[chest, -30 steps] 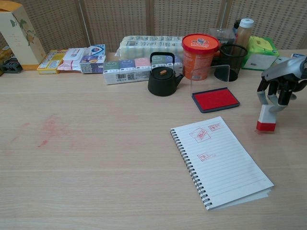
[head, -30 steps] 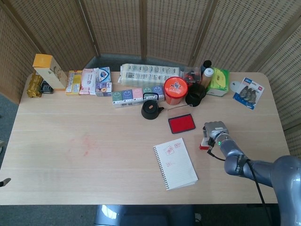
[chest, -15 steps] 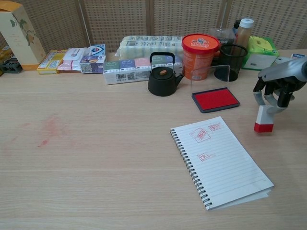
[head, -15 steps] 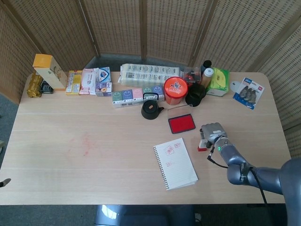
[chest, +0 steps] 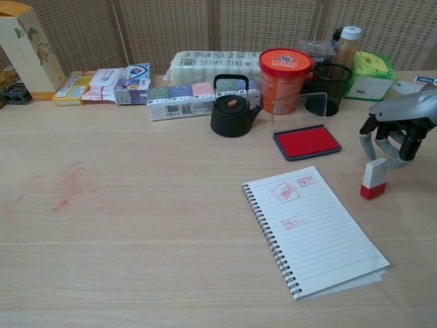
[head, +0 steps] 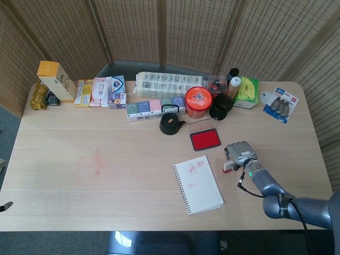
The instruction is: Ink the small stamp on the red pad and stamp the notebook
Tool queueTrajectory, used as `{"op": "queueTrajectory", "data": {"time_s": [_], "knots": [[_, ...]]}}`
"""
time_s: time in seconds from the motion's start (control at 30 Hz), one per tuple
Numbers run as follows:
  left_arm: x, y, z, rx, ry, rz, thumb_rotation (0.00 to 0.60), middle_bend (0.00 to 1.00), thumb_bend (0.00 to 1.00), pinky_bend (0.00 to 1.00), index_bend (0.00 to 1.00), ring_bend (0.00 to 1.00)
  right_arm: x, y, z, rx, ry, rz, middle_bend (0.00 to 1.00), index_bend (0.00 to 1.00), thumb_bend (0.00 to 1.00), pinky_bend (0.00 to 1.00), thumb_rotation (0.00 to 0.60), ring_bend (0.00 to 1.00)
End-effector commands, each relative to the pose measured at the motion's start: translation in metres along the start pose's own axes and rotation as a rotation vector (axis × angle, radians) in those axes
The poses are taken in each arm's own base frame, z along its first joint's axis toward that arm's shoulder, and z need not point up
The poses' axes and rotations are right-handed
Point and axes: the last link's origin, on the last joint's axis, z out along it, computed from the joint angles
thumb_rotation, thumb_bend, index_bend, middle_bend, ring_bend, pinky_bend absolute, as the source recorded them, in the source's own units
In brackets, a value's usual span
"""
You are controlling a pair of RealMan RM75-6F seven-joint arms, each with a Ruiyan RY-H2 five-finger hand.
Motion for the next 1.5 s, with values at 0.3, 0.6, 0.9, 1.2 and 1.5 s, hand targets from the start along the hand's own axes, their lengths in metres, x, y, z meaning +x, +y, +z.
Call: {"op": "queueTrajectory", "data": {"time_s": [0.3, 0.6, 0.9, 1.2, 1.5], "knots": [[-0.001, 0.001, 0.0, -0.001, -0.002, 0.002, 0.6, 0.0, 0.03, 0.0, 0.0, 0.0, -0.003, 0.003, -0.003, 0.013, 0.005, 0.002, 0.66, 0.42, 0.34, 0.96, 0.6, 0.75], [-0.001, 0.001, 0.001, 0.0, -0.005, 0.0, 0.6, 0.0, 0.03, 0.0, 0.0, 0.0, 0.002, 0.0, -0.016, 0.03, 0.003, -0.01, 0.65, 0.41, 0.34, 0.96, 0.6, 0.75], [0.001, -0.001, 0.0, -0.001, -0.001, -0.007, 0.6, 0.0, 0.03, 0.0, 0.0, 0.0, 0.022, 0.01, -0.056, -0.02, 0.089, -0.039, 0.58, 0.39, 0.33, 0.87, 0.6, 0.67], [0.002, 0.0, -0.003, -0.012, 0.01, -0.009, 0.6, 0.0, 0.03, 0.0, 0.0, 0.0, 0.02, 0.038, -0.107, 0.017, 0.346, 0.033, 0.22, 0.27, 0.17, 0.6, 0.6, 0.23], [0.003, 0.002, -0.009, -0.022, 0.035, -0.001, 0.6, 0.0, 0.03, 0.0, 0.0, 0.0, -0.002, 0.046, -0.152, 0.12, 0.556, 0.085, 0.1, 0.22, 0.01, 0.38, 0.529, 0.07]]}}
